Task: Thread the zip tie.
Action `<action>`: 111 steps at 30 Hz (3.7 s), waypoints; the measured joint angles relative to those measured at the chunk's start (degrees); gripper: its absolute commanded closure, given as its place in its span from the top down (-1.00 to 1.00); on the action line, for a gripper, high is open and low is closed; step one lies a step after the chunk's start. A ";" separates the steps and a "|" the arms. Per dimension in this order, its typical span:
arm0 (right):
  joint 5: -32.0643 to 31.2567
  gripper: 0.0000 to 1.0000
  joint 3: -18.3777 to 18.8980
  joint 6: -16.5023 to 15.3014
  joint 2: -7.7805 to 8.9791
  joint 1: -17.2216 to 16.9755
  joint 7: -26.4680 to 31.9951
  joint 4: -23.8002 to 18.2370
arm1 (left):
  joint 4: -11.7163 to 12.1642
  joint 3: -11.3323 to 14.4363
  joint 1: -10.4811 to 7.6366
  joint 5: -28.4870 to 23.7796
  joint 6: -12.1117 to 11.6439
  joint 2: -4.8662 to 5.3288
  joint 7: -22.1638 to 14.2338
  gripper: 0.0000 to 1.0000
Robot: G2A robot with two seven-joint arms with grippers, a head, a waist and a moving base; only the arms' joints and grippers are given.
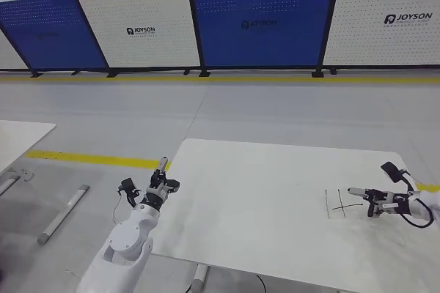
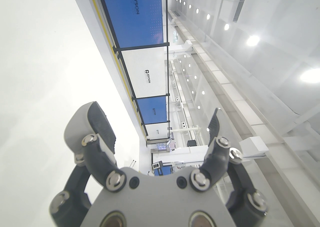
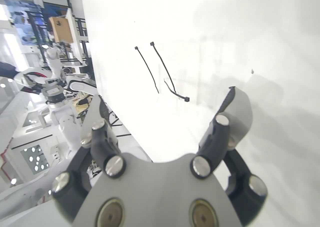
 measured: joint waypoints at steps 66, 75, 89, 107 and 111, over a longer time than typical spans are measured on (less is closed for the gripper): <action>-4.46 -1.00 5.38 0.02 -4.76 0.78 2.63 10.61 | 0.00 0.00 0.00 0.00 0.00 0.00 0.00 1.00; -1.34 -1.00 8.00 -6.68 -4.43 0.47 6.66 12.97 | 0.00 0.00 0.00 0.00 0.00 0.00 0.00 1.00; 10.75 -1.00 25.81 -7.71 1.19 -12.92 15.69 -8.00 | 0.00 0.00 0.00 0.00 0.00 0.00 0.00 1.00; 14.50 -1.00 25.22 -7.72 0.38 -18.15 11.59 -17.89 | 0.00 0.00 0.00 0.00 0.00 0.00 0.00 1.00; 14.35 -1.00 25.44 -7.72 -0.02 -20.37 6.46 -25.18 | 0.00 0.00 0.00 0.00 0.00 0.00 0.00 1.00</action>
